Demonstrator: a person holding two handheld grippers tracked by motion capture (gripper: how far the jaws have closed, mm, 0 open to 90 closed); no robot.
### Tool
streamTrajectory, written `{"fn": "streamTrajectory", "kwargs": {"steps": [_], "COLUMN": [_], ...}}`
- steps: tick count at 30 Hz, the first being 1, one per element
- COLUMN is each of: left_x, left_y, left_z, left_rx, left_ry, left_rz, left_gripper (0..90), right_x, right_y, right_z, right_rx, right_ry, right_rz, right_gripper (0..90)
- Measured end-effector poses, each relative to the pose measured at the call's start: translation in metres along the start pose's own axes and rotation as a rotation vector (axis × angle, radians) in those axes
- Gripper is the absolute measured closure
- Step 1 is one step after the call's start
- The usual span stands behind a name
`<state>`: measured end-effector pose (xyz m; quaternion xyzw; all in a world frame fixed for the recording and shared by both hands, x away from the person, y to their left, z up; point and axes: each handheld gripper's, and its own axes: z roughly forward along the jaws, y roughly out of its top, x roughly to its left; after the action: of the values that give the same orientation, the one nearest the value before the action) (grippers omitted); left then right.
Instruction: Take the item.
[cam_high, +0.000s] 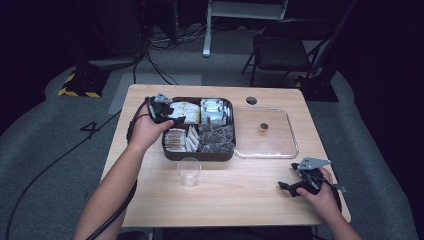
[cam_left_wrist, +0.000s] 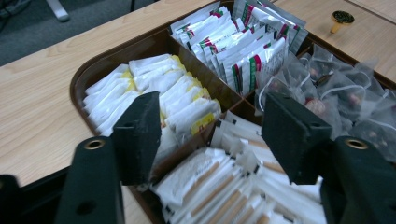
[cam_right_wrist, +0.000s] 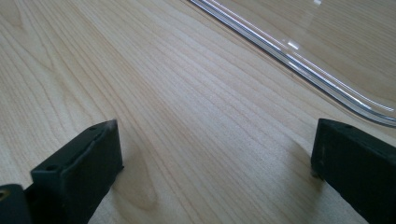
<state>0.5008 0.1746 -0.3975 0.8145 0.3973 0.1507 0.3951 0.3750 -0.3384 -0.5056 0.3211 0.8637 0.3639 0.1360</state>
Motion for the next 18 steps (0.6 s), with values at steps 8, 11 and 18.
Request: {"fn": "streamTrajectory", "kwargs": {"steps": [8, 11, 18], "left_x": [0.009, 0.014, 0.019], "left_y": [0.009, 0.008, 0.002], "left_z": [0.031, 0.04, 0.056], "left_rx": [0.073, 0.056, 0.085], "left_ry": [0.002, -0.007, 0.007], "left_rz": [0.011, -0.012, -0.031], "left_gripper": [41.1, 42.4, 44.3], "right_x": [0.0, 0.0, 0.0], "right_y": [0.0, 0.0, 0.0], "right_z": [0.0, 0.0, 0.0], "right_rx": [0.0, 0.0, 0.0], "right_ry": [0.0, 0.0, 0.0], "right_rz": [0.0, 0.0, 0.0], "right_gripper": [2.1, 2.1, 2.1]}}
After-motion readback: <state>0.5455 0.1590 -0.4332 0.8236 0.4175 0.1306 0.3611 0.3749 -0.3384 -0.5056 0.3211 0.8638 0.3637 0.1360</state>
